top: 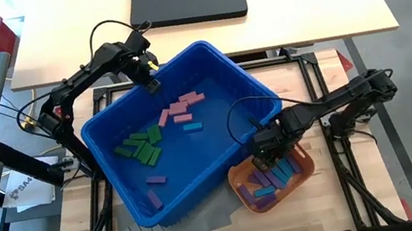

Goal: Sort blocks
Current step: Adjust the blue bin, then put the blue block into the orange bin, then put the purple block into the orange bin

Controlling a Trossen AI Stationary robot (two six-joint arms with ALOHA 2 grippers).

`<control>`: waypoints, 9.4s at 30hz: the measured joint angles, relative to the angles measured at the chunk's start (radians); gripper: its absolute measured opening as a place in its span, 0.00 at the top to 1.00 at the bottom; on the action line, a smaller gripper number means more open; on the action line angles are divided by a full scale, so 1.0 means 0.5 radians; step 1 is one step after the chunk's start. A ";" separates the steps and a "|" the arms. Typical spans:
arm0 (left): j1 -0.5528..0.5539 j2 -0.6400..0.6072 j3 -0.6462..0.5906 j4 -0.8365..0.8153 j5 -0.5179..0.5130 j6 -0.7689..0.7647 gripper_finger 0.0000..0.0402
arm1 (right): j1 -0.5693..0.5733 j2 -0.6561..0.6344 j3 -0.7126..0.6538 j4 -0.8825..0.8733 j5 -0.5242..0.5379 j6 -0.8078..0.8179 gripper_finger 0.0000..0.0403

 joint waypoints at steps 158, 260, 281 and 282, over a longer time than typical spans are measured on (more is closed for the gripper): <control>-0.291 -0.593 0.777 -0.148 -0.318 -0.273 0.44 | -1.525 1.442 1.978 -0.172 0.015 -2.728 0.76; -1.231 1.017 0.275 -0.182 -0.198 0.266 0.72 | 0.263 -1.239 -0.335 0.226 1.076 -0.035 0.35; -1.035 0.259 0.695 -0.229 -0.141 0.008 0.78 | -0.223 -1.147 -0.335 1.169 0.726 -1.037 0.35; -1.032 0.217 0.701 -0.162 -0.052 -0.028 0.78 | -0.273 -1.121 -0.335 1.298 0.684 -1.158 0.35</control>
